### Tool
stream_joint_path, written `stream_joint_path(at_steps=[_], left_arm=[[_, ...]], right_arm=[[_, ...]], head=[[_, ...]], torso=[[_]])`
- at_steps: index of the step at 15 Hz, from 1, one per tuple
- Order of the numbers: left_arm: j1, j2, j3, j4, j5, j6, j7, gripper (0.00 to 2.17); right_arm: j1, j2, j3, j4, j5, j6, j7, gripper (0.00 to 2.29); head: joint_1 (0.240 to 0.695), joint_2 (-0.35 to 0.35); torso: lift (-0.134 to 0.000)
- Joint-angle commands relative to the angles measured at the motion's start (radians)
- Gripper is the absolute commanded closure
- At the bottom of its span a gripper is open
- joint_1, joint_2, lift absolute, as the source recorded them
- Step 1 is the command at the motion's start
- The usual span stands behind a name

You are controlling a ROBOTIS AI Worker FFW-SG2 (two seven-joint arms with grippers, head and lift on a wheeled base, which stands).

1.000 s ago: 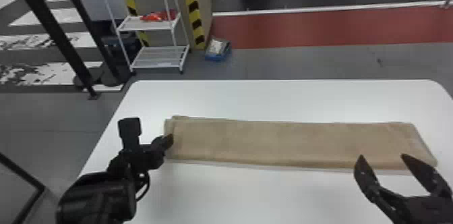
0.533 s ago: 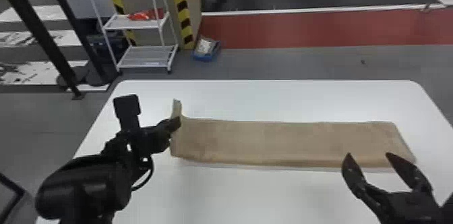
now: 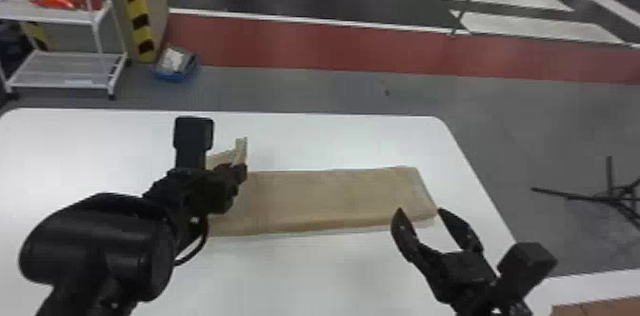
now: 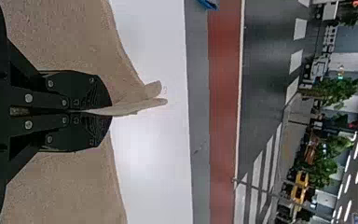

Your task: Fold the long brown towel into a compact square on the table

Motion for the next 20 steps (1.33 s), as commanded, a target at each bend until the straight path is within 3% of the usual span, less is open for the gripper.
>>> stream_joint_path(at_steps=[1, 2, 3, 5, 7, 11, 13, 15, 16, 20], left_arm=[[-0.026, -0.006, -0.073, 0.113, 0.013, -0.067, 0.001, 0.97], [-0.024, -0.006, -0.091, 0.13, 0.04, -0.095, -0.01, 0.28], [-0.024, -0.006, -0.103, 0.135, 0.065, -0.107, -0.013, 0.0], [-0.009, -0.006, -0.099, 0.107, 0.066, -0.104, -0.007, 0.0], [0.06, -0.006, -0.047, -0.007, 0.059, -0.104, -0.015, 0.03], [0.215, -0.006, 0.119, -0.217, 0.036, -0.107, -0.028, 0.03], [0.269, 0.026, 0.197, -0.246, 0.036, -0.107, -0.039, 0.03], [0.325, 0.064, 0.242, -0.254, 0.024, -0.153, -0.045, 0.03], [0.351, 0.067, 0.257, -0.252, -0.001, -0.19, -0.047, 0.03], [0.431, 0.066, 0.309, -0.252, -0.039, -0.331, -0.047, 0.03]], right_arm=[[-0.011, -0.007, -0.012, 0.027, -0.01, -0.008, 0.0, 0.14], [-0.019, -0.006, -0.014, 0.035, -0.01, -0.008, 0.0, 0.14], [-0.033, -0.001, -0.012, 0.045, -0.005, -0.005, 0.0, 0.14], [-0.065, 0.014, 0.0, 0.059, 0.016, 0.019, 0.0, 0.14], [-0.108, 0.025, 0.017, 0.072, 0.039, 0.05, -0.002, 0.14], [-0.212, 0.051, 0.088, 0.102, 0.093, 0.161, -0.018, 0.14], [-0.286, 0.051, 0.157, 0.153, 0.11, 0.216, -0.044, 0.15], [-0.384, 0.079, 0.203, 0.248, 0.135, 0.265, -0.063, 0.22], [-0.426, 0.079, 0.23, 0.294, 0.144, 0.289, -0.063, 0.22], [-0.545, 0.079, 0.361, 0.426, 0.19, 0.412, -0.121, 0.29]], head=[[0.695, -0.249], [0.695, -0.267], [0.695, -0.282], [0.695, -0.32], [0.695, -0.318], [0.695, -0.248], [0.695, -0.191], [0.695, -0.113], [0.695, -0.033], [0.695, 0.092]], torso=[[-0.057], [-0.057], [-0.057], [-0.057], [-0.057], [-0.057], [-0.057], [-0.057], [-0.057], [-0.057]])
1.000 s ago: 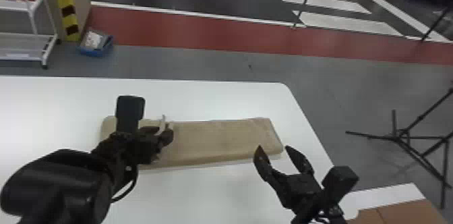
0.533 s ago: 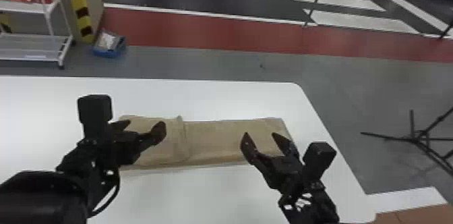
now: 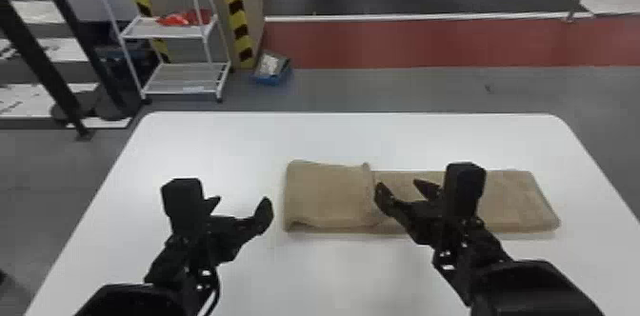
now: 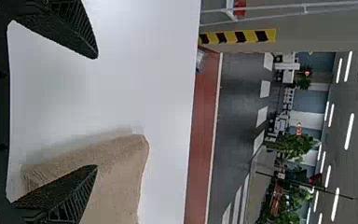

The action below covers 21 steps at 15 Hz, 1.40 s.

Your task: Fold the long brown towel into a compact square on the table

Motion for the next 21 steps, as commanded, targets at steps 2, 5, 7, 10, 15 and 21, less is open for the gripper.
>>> stream_joint_path(at_steps=[2, 5, 7, 10, 15, 21], left_arm=[[0.036, -0.001, 0.051, -0.009, -0.007, -0.069, -0.005, 0.03], [0.058, -0.001, 0.083, -0.021, -0.007, -0.091, -0.028, 0.03], [0.065, -0.001, 0.089, -0.021, -0.007, -0.094, -0.029, 0.03], [0.067, -0.001, 0.092, -0.021, -0.007, -0.094, -0.034, 0.03], [0.093, -0.001, 0.112, -0.043, -0.007, -0.097, -0.049, 0.03], [0.114, -0.001, 0.129, -0.055, -0.002, -0.097, -0.055, 0.03]], right_arm=[[-0.068, 0.001, 0.045, 0.094, 0.041, 0.043, -0.014, 0.29], [-0.095, 0.001, 0.06, 0.137, 0.046, 0.04, -0.033, 0.37], [-0.095, 0.001, 0.066, 0.139, 0.041, 0.031, -0.031, 0.46], [-0.128, 0.001, 0.088, 0.159, 0.049, 0.055, -0.033, 0.46], [-0.195, 0.001, 0.124, 0.24, 0.064, 0.086, -0.033, 0.51], [-0.207, 0.001, 0.16, 0.246, 0.084, 0.113, -0.033, 1.17]], head=[[0.695, 0.146], [0.695, 0.172], [0.695, 0.191], [0.695, 0.2], [0.695, 0.215], [0.695, 0.245]], torso=[[-0.057], [-0.057], [-0.057], [-0.057], [-0.057], [-0.057]])
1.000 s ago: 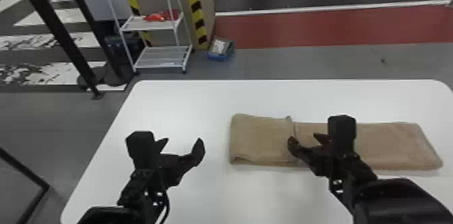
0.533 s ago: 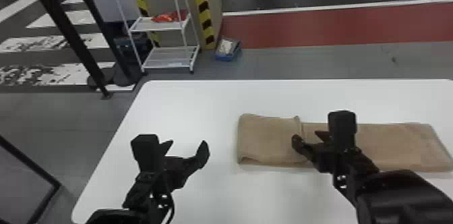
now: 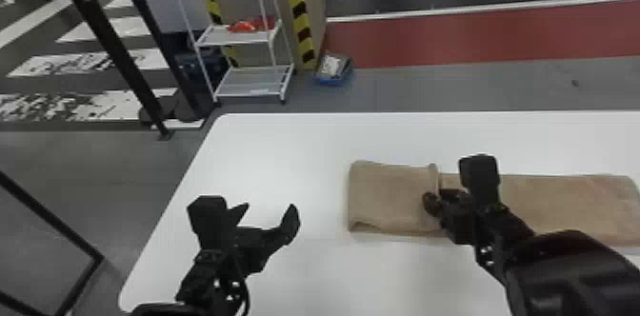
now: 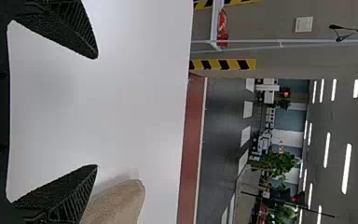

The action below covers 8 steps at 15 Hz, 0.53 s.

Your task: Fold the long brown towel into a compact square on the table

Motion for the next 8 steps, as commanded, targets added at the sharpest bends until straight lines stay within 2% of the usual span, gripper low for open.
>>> stream_joint_path(at_steps=[1, 5, 8], left_arm=[[0.006, 0.0, 0.001, -0.004, 0.001, 0.0, 0.0, 0.03], [0.005, -0.002, -0.001, -0.006, 0.001, 0.0, -0.009, 0.03], [0.006, -0.005, -0.007, -0.004, 0.001, 0.003, -0.011, 0.03]], right_arm=[[-0.004, 0.001, 0.005, -0.001, 0.007, 0.022, 0.0, 1.37], [0.014, 0.001, 0.005, -0.043, 0.008, 0.025, -0.003, 1.38], [0.111, 0.001, 0.002, -0.267, 0.007, 0.102, 0.005, 1.38]], head=[[0.695, 0.248], [0.695, 0.249], [0.695, 0.252]], torso=[[-0.057], [-0.057], [-0.057]])
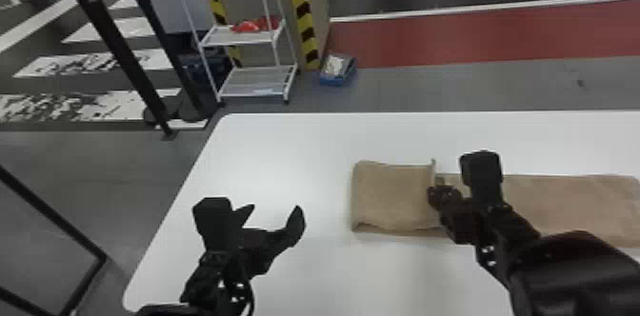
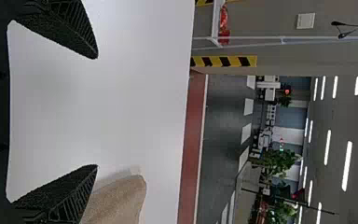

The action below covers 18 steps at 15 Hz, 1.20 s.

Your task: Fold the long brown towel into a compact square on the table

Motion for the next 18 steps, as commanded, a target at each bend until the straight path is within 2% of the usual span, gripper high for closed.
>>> stream_joint_path(at_steps=[1, 3, 4, 9, 10, 11, 13, 18], left_arm=[[0.0, -0.001, -0.005, 0.004, 0.0, 0.001, 0.0, 0.03], [0.0, -0.003, -0.005, 0.01, 0.0, 0.001, 0.0, 0.03], [0.0, -0.004, -0.007, 0.012, -0.002, -0.003, -0.002, 0.03], [0.0, -0.004, -0.03, 0.007, -0.005, 0.001, 0.002, 0.03], [0.003, -0.006, -0.031, 0.006, -0.005, 0.001, 0.002, 0.03], [0.005, -0.006, -0.031, 0.006, -0.005, 0.001, 0.003, 0.03], [0.005, -0.004, -0.028, 0.007, -0.006, 0.001, 0.003, 0.03], [0.016, -0.003, -0.027, 0.007, -0.006, 0.001, 0.002, 0.03]], right_arm=[[0.068, 0.001, -0.018, -0.185, -0.013, 0.114, 0.012, 1.38], [0.125, 0.001, -0.027, -0.314, -0.007, 0.172, 0.018, 1.38], [0.15, 0.001, -0.023, -0.326, 0.022, 0.172, 0.013, 1.38], [0.101, 0.001, -0.018, -0.15, 0.076, 0.148, -0.024, 1.37], [0.094, 0.001, -0.015, -0.142, 0.084, 0.148, -0.048, 1.14], [0.094, 0.001, -0.009, -0.144, 0.082, 0.135, -0.062, 0.73], [0.107, 0.001, -0.006, -0.15, 0.081, 0.086, -0.079, 0.23], [0.064, 0.001, -0.01, -0.107, 0.047, 0.083, -0.113, 0.23]], head=[[0.695, 0.26], [0.695, 0.265], [0.695, 0.266], [0.695, 0.249], [0.695, 0.238], [0.695, 0.231], [0.695, 0.221], [0.695, 0.224]], torso=[[-0.057], [-0.057], [-0.057], [-0.057], [-0.057], [-0.057], [-0.057], [-0.057]])
